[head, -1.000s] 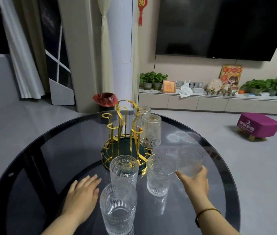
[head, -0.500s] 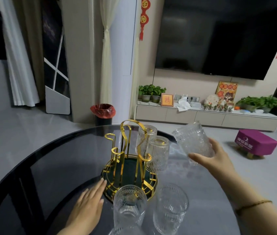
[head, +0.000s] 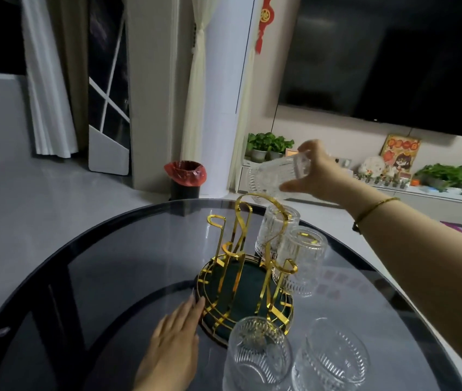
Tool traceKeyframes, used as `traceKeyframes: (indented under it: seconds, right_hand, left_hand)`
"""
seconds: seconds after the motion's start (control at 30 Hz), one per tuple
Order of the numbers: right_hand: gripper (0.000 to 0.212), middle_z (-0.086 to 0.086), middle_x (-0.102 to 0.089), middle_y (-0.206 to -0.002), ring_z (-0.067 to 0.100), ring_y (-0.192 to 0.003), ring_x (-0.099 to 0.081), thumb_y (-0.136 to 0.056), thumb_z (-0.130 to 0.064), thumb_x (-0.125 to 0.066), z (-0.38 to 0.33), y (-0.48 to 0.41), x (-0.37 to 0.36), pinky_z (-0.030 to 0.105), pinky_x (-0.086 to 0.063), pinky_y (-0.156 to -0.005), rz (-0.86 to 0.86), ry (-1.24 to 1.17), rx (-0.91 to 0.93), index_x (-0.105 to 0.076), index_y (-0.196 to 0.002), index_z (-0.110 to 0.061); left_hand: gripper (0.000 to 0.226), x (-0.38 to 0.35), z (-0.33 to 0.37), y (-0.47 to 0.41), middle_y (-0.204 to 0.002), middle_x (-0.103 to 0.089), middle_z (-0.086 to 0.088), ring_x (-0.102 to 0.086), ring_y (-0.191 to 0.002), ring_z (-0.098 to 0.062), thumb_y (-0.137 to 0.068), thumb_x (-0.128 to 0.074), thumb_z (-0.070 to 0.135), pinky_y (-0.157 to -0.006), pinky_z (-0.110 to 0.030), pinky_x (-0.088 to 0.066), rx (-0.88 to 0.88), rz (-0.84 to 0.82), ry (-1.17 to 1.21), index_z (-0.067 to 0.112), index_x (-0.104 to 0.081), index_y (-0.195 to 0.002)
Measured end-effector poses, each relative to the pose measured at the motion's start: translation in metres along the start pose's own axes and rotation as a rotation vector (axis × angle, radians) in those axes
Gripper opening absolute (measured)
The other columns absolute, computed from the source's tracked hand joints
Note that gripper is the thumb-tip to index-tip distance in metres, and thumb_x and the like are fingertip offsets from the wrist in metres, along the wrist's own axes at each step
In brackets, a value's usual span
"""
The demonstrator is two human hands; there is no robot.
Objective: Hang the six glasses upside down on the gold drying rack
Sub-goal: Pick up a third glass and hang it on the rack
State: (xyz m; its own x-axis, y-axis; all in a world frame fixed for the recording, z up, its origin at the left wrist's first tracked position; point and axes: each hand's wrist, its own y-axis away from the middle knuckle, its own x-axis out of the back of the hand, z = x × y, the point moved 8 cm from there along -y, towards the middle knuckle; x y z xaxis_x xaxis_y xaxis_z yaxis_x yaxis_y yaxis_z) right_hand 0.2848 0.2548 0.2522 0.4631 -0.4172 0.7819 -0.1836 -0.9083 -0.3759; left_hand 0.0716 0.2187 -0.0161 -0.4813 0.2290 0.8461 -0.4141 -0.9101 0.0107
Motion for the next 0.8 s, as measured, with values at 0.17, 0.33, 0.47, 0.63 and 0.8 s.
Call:
traceKeyframes:
  seconds: [0.17, 0.33, 0.47, 0.63, 0.8]
  right_hand:
    - [0.077, 0.016, -0.044, -0.13, 0.025, -0.105, -0.043, -0.061, -0.018, -0.075, -0.011, -0.023, -0.017, 0.029, -0.037, -0.084, -0.084, 0.135, 0.07, -0.029, -0.122, -0.01]
    - [0.073, 0.012, -0.043, -0.133, 0.025, -0.113, -0.043, -0.063, -0.019, -0.074, -0.018, -0.034, -0.034, 0.025, -0.033, -0.085, -0.171, 0.184, 0.1, -0.033, -0.123, -0.012]
    - [0.071, 0.013, -0.044, -0.134, 0.028, -0.119, -0.042, -0.063, -0.02, -0.074, -0.021, -0.034, -0.064, 0.027, -0.035, -0.093, -0.306, 0.245, 0.121, -0.037, -0.123, -0.014]
    - [0.068, 0.014, -0.043, -0.136, 0.029, -0.123, -0.041, -0.066, -0.016, -0.071, -0.016, -0.031, -0.093, 0.039, -0.034, -0.104, -0.432, 0.184, 0.045, -0.039, -0.126, -0.014]
    - [0.059, 0.015, -0.039, -0.139, 0.029, -0.125, -0.037, -0.075, -0.005, -0.062, -0.008, -0.025, -0.114, 0.025, -0.033, -0.096, -0.533, -0.035, -0.104, -0.036, -0.128, -0.007]
  left_hand:
    - [0.071, 0.001, -0.006, 0.002, -0.132, 0.027, 0.022, 0.019, -0.138, -0.006, -0.092, -0.031, 0.019, -0.116, -0.034, 0.009, 0.04, 0.029, -0.005, 0.031, 0.033, -0.119]
    - [0.073, 0.003, -0.003, 0.002, -0.137, 0.028, 0.018, 0.018, -0.14, -0.01, -0.092, -0.034, 0.022, -0.116, -0.036, 0.01, 0.02, 0.01, -0.044, 0.029, 0.034, -0.118]
    - [0.074, 0.0, -0.007, 0.0, -0.152, 0.018, 0.012, 0.016, -0.141, -0.008, -0.091, -0.033, 0.019, -0.115, -0.033, 0.011, 0.028, 0.016, -0.018, 0.027, 0.035, -0.119]
    - [0.076, -0.001, -0.004, 0.0, -0.155, 0.014, 0.009, 0.015, -0.141, -0.008, -0.09, -0.035, 0.018, -0.115, -0.032, 0.01, 0.024, 0.016, -0.016, 0.03, 0.034, -0.119]
    - [0.077, 0.003, -0.007, -0.003, -0.155, 0.014, 0.009, 0.014, -0.142, -0.008, -0.091, -0.036, 0.02, -0.115, -0.03, 0.01, 0.017, 0.029, -0.052, 0.031, 0.035, -0.117]
